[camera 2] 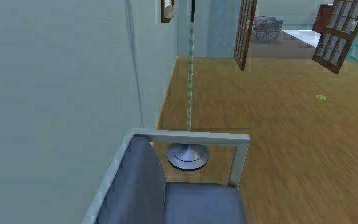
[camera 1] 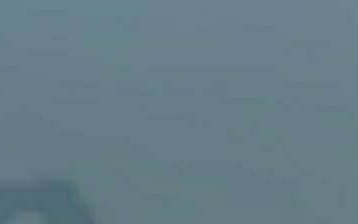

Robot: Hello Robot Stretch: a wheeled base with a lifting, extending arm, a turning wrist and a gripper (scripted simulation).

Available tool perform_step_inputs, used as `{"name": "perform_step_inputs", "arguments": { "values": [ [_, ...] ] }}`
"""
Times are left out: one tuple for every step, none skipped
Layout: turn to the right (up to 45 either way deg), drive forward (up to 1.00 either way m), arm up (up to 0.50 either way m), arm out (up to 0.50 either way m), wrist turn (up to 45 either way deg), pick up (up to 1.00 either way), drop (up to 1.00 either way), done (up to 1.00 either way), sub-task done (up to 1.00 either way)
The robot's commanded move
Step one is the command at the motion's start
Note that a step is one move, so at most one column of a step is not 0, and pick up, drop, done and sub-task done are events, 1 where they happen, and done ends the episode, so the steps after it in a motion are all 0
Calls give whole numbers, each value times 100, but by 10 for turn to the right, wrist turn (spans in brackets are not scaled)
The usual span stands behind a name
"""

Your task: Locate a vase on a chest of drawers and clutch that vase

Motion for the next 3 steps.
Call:
{"name": "perform_step_inputs", "arguments": {
  "values": [
    [-60, 0, 0, 0, 0, 0, 0, 0, 0],
    [450, 0, 0, 0, 0, 0, 0, 0, 0],
    [450, 0, 0, 0, 0, 0, 0, 0, 0]
  ]
}}
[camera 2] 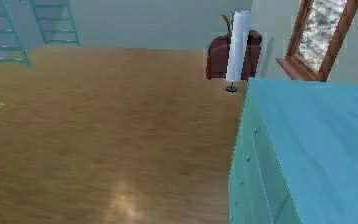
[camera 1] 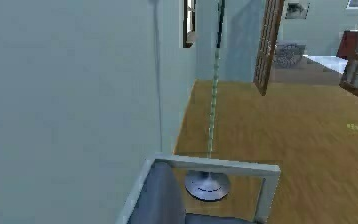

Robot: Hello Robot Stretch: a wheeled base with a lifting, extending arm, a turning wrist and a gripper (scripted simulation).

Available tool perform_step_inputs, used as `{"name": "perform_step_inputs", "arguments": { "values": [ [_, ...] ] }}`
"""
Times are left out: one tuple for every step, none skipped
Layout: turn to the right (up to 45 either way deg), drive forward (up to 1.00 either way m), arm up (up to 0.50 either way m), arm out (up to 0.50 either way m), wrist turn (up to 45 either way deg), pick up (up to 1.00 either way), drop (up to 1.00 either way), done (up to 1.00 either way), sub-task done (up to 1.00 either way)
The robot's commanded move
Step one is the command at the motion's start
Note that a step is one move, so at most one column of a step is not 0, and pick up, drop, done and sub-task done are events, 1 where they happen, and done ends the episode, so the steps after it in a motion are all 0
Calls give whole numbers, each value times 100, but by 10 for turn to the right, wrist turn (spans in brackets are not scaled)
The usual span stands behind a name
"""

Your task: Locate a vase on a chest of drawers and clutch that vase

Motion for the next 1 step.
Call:
{"name": "perform_step_inputs", "arguments": {
  "values": [
    [450, 0, 0, 0, 0, 0, 0, 0, 0]
  ]
}}
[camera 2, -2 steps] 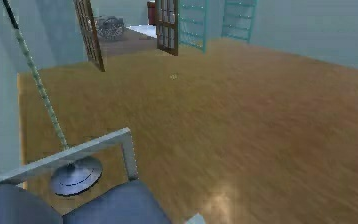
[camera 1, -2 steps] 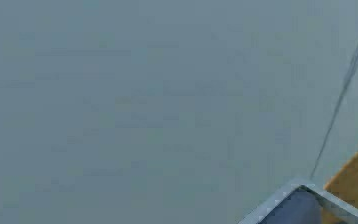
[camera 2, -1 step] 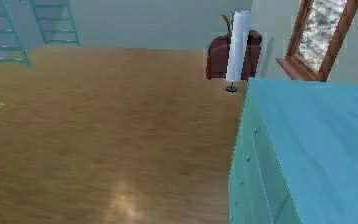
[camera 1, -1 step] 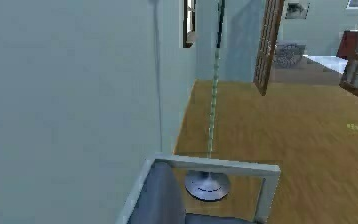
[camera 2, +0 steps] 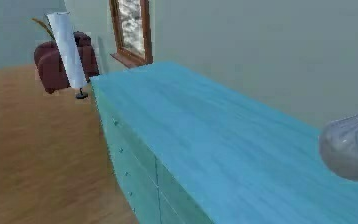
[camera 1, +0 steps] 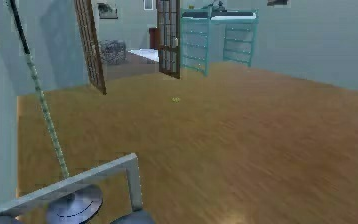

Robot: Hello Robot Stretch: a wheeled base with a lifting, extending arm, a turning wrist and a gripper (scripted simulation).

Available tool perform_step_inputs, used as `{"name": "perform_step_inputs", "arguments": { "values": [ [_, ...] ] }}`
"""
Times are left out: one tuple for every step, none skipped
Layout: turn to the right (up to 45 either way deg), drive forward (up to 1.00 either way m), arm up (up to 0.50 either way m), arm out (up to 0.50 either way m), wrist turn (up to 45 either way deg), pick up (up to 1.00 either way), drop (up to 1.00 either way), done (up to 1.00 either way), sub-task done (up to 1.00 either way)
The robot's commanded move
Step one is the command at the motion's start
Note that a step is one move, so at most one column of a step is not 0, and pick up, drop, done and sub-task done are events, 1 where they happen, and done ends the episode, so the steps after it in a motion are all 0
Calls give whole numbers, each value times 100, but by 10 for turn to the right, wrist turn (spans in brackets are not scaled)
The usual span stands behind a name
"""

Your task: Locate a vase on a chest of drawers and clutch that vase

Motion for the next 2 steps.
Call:
{"name": "perform_step_inputs", "arguments": {
  "values": [
    [450, 0, 0, 0, 0, 0, 0, 0, 0],
    [90, 0, 0, 0, 0, 0, 0, 0, 0]
  ]
}}
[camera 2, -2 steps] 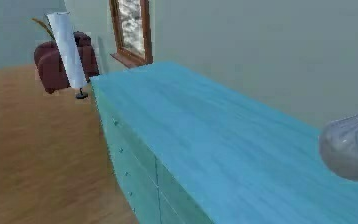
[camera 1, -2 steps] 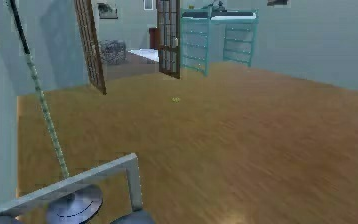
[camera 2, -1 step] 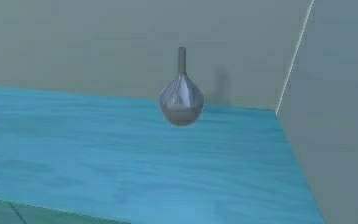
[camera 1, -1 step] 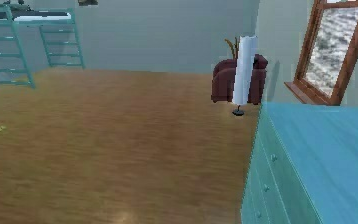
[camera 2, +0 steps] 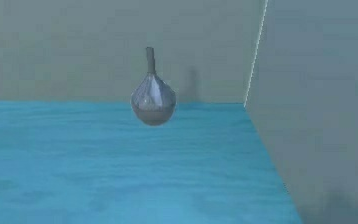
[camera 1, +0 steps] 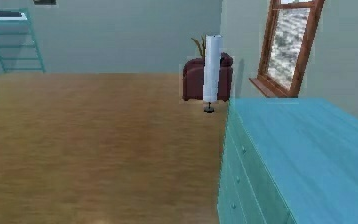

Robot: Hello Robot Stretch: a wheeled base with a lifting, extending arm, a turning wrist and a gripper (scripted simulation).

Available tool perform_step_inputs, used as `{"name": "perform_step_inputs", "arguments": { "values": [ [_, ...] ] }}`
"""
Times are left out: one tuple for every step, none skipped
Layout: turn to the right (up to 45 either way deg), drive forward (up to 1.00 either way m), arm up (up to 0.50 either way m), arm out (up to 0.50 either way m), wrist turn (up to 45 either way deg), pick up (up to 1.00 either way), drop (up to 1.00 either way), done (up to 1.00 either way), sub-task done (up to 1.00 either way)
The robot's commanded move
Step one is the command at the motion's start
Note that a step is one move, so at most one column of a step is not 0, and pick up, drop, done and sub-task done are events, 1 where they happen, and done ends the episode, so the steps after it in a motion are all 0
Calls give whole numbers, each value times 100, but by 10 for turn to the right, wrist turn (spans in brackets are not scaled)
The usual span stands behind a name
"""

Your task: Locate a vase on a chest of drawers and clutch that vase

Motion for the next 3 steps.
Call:
{"name": "perform_step_inputs", "arguments": {
  "values": [
    [30, 0, 0, 0, 0, 0, 0, 0, 0],
    [0, 35, 0, 0, 0, 0, 0, 0, 0],
    [-450, 0, 0, 0, 0, 0, 0, 0, 0]
  ]
}}
